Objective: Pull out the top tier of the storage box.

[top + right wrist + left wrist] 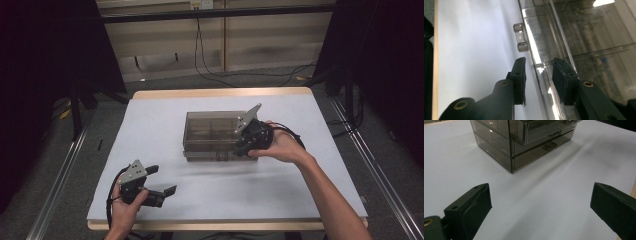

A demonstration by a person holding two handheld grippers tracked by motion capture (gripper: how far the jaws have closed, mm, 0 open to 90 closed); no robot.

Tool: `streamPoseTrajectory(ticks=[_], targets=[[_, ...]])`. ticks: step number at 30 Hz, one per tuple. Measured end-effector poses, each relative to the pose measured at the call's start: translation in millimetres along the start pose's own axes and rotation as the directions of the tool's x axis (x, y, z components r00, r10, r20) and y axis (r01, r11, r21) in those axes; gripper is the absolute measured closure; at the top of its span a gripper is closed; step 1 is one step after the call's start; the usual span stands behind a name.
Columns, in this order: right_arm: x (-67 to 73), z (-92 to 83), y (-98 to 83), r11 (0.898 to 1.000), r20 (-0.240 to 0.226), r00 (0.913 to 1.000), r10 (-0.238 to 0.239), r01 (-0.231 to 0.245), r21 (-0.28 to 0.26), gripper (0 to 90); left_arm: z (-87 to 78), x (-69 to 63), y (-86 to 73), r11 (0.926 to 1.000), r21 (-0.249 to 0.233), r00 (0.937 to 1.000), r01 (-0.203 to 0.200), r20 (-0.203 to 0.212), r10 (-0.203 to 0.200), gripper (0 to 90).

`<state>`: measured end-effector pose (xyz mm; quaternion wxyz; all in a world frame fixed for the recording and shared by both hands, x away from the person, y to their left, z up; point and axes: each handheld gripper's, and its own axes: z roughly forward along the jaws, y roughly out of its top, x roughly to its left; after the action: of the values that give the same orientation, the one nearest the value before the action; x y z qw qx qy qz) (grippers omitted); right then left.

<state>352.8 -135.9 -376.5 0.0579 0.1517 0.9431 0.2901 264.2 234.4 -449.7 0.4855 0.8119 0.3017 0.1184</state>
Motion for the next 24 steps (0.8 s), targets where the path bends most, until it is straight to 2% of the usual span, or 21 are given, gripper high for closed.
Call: streamPoseTrajectory(ticks=[3,5,8,11,19,21,24], targets=[[-3.2,2.0,1.2,1.000,-0.021,0.9998,-0.001,0.001,0.004,69.2,0.3,-0.1,-0.1,1.0000,-0.002,1.0000,0.005,0.001,-0.005,3.1],[-3.9,5.0,1.8,1.000,-0.024,0.9997,-0.002,0.002,0.025,70.4,-0.4,0.1,0.0,1.0000,0.000,1.0000,0.000,0.000,0.000,3.1],[-4.6,7.0,0.8,1.000,-0.035,0.9994,-0.005,0.006,0.024,71.1,-0.6,0.7,-0.2,1.0000,-0.005,1.0000,-0.002,0.002,0.002,3.2],[-4.4,8.7,0.5,0.999,-0.031,0.9995,-0.011,0.012,0.041,74.6,-0.1,0.9,-0.3,1.0000,-0.005,1.0000,0.002,0.004,-0.002,3.1],[-5.4,9.3,-3.1,0.997,-0.055,0.9983,-0.018,0.022,0.074,82.5,-0.2,0.6,-0.2,1.0000,-0.002,1.0000,-0.001,0.002,0.001,3.2],[-5.5,10.2,-3.1,0.997,-0.053,0.9984,-0.022,0.026,0.077,83.6,-0.2,0.5,-0.2,1.0000,-0.002,1.0000,0.000,0.002,0.000,3.2],[-7.0,10.5,-3.7,0.997,-0.075,0.9969,-0.024,0.029,0.069,84.7,-0.3,0.7,-0.3,1.0000,-0.003,1.0000,0.000,0.001,0.000,3.2]])
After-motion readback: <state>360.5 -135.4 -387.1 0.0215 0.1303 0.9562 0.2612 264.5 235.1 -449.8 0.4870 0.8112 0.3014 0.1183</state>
